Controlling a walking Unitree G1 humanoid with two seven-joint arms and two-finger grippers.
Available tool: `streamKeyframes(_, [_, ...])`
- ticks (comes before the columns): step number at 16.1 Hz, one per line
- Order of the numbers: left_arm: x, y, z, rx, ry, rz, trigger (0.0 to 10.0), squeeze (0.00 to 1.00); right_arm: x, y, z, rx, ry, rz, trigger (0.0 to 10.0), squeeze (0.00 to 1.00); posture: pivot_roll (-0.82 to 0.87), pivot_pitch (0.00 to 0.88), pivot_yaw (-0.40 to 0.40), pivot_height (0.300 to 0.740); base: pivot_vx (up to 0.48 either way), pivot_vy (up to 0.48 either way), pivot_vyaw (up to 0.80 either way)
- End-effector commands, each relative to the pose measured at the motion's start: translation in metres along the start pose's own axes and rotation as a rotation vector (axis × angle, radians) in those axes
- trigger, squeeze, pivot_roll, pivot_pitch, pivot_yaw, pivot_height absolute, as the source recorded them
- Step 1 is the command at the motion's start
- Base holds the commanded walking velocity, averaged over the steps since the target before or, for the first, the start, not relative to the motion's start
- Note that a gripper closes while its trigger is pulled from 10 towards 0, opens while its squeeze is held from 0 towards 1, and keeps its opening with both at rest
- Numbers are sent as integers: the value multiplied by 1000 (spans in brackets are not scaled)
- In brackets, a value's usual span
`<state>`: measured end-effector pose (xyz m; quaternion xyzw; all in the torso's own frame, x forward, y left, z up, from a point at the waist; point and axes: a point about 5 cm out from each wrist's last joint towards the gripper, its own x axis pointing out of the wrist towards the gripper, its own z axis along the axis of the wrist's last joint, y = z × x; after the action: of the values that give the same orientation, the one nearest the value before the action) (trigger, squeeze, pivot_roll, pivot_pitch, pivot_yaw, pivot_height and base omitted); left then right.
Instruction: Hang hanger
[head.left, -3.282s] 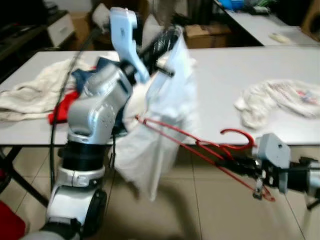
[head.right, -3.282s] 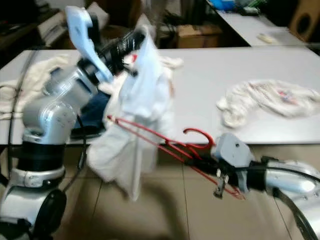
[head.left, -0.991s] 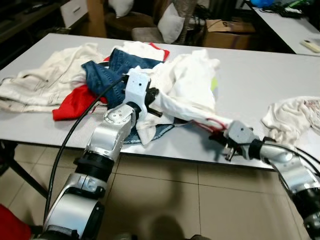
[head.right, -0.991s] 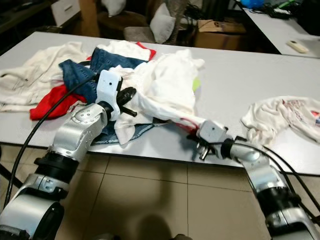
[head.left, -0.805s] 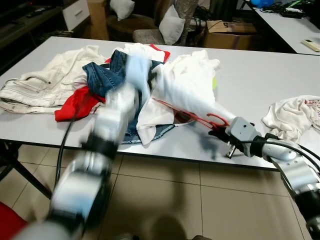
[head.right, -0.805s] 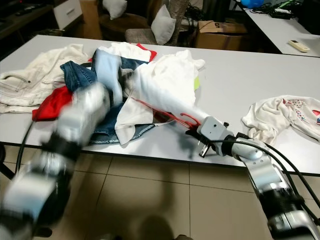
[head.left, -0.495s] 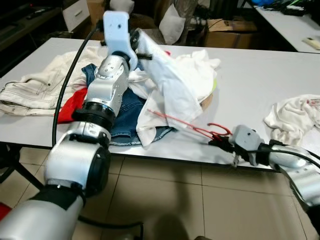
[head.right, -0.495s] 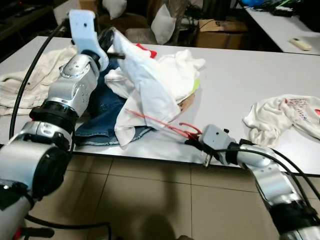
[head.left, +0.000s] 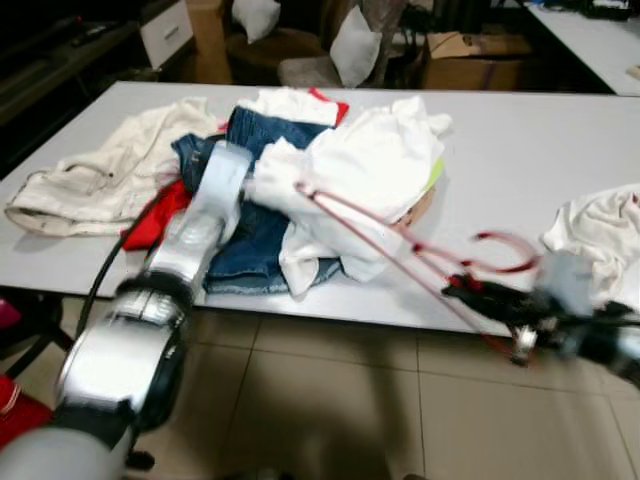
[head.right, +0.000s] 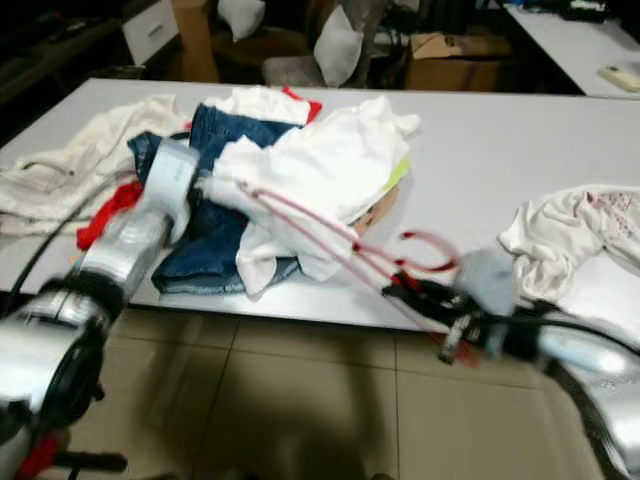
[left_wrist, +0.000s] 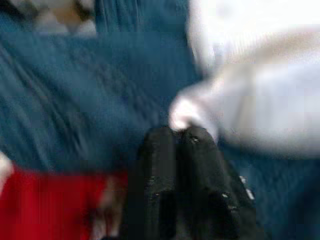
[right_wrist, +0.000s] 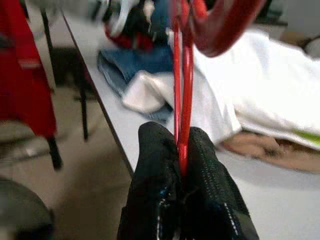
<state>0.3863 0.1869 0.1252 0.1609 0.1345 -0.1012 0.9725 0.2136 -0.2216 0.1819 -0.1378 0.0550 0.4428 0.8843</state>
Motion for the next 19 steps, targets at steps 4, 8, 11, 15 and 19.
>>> streamKeyframes(4, [-11,15,-7,-3,-34,-184,10000,1000,-4,4,7,50,-17,-92,10000,0,-156,0,153,740,0,0,0])
streamKeyframes(8, [-54,32,24,-157,-355,-444,10000,1000,8,4,6,123,38,-265,10000,0,-122,0,114,740,0,0,0])
streamKeyframes(11, [-94,7,52,-391,-607,-438,10000,1000,23,-4,8,159,20,-453,10000,0,-104,0,71,740,0,0,0])
streamKeyframes(15, [-101,-20,46,-428,-584,-255,10000,1000,39,2,11,196,3,-502,10000,0,-77,0,20,740,0,0,0])
streamKeyframes(19, [-96,-34,25,-312,-380,-111,10000,859,58,2,3,209,1,-693,10000,0,-64,0,-1,740,0,0,0])
